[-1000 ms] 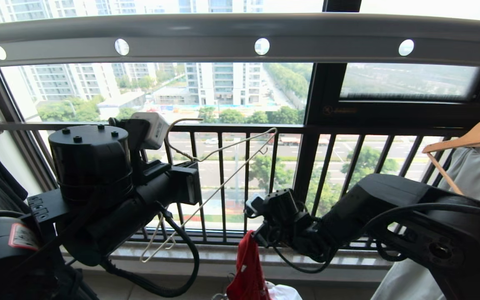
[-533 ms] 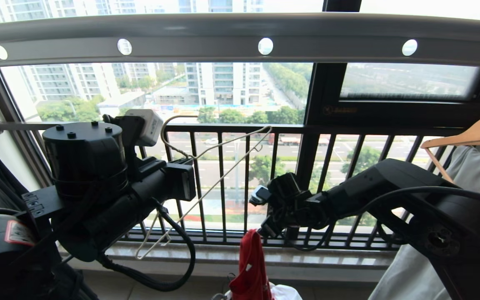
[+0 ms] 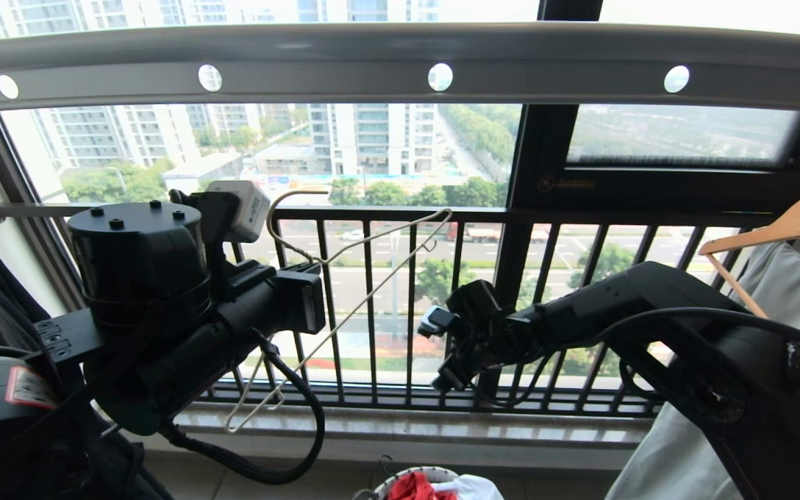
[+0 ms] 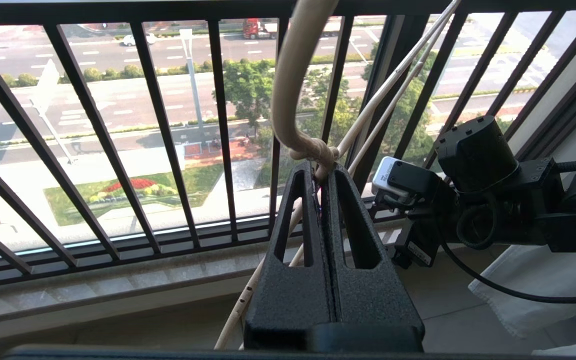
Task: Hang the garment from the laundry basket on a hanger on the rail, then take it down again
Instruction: Put clothes in the basket, then hang the clothes rack on the clothesline
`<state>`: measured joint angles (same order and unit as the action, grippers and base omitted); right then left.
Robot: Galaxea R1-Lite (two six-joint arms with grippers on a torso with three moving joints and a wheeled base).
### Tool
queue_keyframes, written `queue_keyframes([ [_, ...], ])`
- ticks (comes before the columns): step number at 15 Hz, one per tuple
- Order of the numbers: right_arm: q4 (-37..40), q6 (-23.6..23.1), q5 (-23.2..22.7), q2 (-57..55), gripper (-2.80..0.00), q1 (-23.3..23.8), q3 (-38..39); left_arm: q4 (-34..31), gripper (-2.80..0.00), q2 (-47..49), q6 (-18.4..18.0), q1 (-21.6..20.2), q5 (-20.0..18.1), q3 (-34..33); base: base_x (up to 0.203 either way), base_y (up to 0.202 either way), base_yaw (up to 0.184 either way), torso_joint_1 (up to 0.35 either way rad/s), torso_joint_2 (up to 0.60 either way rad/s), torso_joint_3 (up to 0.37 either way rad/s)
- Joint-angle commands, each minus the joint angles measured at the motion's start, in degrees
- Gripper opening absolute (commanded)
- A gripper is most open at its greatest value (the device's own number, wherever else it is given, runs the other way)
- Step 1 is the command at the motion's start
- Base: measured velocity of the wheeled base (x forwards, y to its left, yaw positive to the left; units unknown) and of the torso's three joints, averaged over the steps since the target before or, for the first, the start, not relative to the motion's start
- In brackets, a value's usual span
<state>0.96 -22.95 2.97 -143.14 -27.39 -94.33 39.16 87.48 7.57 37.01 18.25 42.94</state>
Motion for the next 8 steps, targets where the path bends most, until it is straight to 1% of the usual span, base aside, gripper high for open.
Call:
queue_keyframes([
  [1,-0.14,0.72,0.01,0.67,-2.8,-0.03,1.72,0.22,-2.8,0.15,0.08,-0.01,0.12,-0.04,0.0,0.0,0.0,0.0,0.0,0.0],
  [3,-1.87,1.01,-0.02,3.15,-2.8,-0.08,6.24,0.22,-2.8,-0.03,0.08,-0.01,0.12,-0.04,0.0,0.0,0.0,0.0,0.0,0.0],
  [6,-7.41,1.3,0.14,9.06,-2.8,-0.43,16.19,0.13,-2.8,-0.38,0.08,-0.01,0.12,-0.04,0.0,0.0,0.0,0.0,0.0,0.0],
  [8,-10.99,3.83,0.38,15.08,-2.8,-1.52,23.59,0.04,-2.8,-0.47,0.08,0.0,0.12,-0.04,0.0,0.0,0.0,0.0,0.0,0.0],
])
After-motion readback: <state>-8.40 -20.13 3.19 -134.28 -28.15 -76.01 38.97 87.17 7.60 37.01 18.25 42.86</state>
